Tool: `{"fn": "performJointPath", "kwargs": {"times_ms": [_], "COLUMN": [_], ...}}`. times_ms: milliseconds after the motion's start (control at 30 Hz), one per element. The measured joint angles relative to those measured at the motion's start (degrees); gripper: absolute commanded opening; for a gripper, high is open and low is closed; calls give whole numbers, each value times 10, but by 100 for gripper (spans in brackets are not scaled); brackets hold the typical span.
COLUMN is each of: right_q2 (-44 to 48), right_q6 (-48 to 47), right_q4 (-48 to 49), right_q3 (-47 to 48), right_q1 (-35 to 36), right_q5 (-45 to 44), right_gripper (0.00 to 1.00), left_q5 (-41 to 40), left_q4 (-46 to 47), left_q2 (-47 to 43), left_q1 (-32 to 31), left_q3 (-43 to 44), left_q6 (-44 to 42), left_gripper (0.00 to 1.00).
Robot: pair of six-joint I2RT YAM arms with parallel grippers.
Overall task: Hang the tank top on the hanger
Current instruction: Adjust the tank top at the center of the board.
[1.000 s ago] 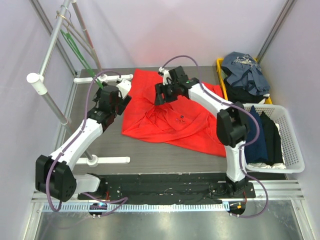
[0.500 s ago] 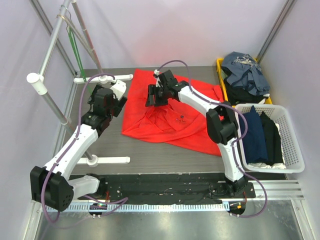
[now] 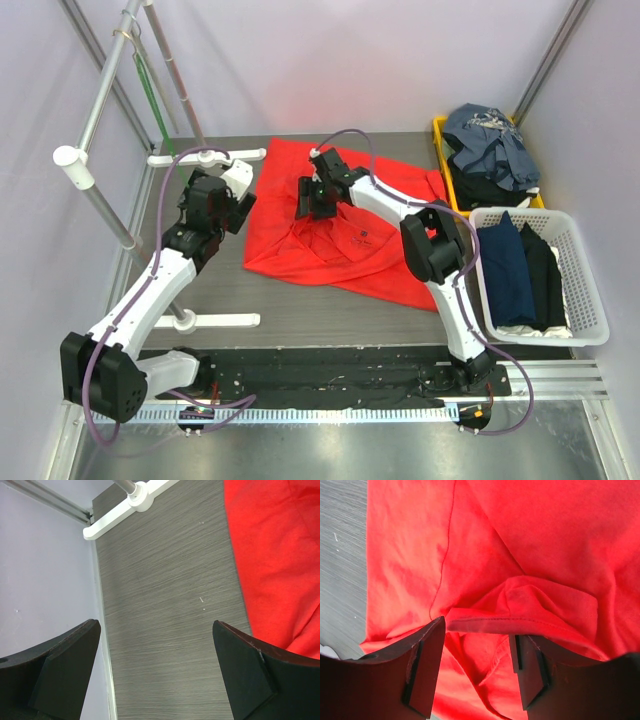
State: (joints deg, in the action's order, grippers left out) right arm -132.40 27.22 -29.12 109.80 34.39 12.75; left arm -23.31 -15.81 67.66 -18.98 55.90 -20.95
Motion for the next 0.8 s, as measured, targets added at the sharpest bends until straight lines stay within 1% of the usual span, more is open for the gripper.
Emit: {"fn": "performJointPath", "kwargs": {"times_ms": [100, 167, 200, 367, 400, 500, 633, 733, 800], "right_q2": [-4, -5, -7, -13, -16, -24, -33, -34, -34], "right_q6": [3, 4, 5, 11, 12, 14, 12, 10, 7], "right_q4": [0, 0, 0, 1, 1, 0, -1, -4, -7], "right_q3": [11, 19, 24, 38, 39, 41, 41, 41, 43], "right_q1": [0, 0, 0, 0, 0, 0, 0, 0, 0], "right_q5": [0, 0, 0, 0, 0, -2, -6, -9, -10], "right_gripper": [59, 55, 50, 31, 26, 19, 7, 1, 1], "left_q5": [4, 5, 6, 9, 9, 9, 9, 9, 9], "left_q4": [0, 0, 0, 0, 0, 0, 0, 0, 0], "left_q2": [0, 0, 0, 1, 1, 1, 1, 1, 1], "left_q1": [0, 0, 0, 0, 0, 0, 0, 0, 0], "left_q3": [0, -1, -2, -6, -7, -8, -8, -8, -8], "left_q6": [1, 2, 3, 9, 9, 10, 11, 11, 11], "left_gripper": [100, 100, 100, 100, 100, 100, 100, 100, 100]}}
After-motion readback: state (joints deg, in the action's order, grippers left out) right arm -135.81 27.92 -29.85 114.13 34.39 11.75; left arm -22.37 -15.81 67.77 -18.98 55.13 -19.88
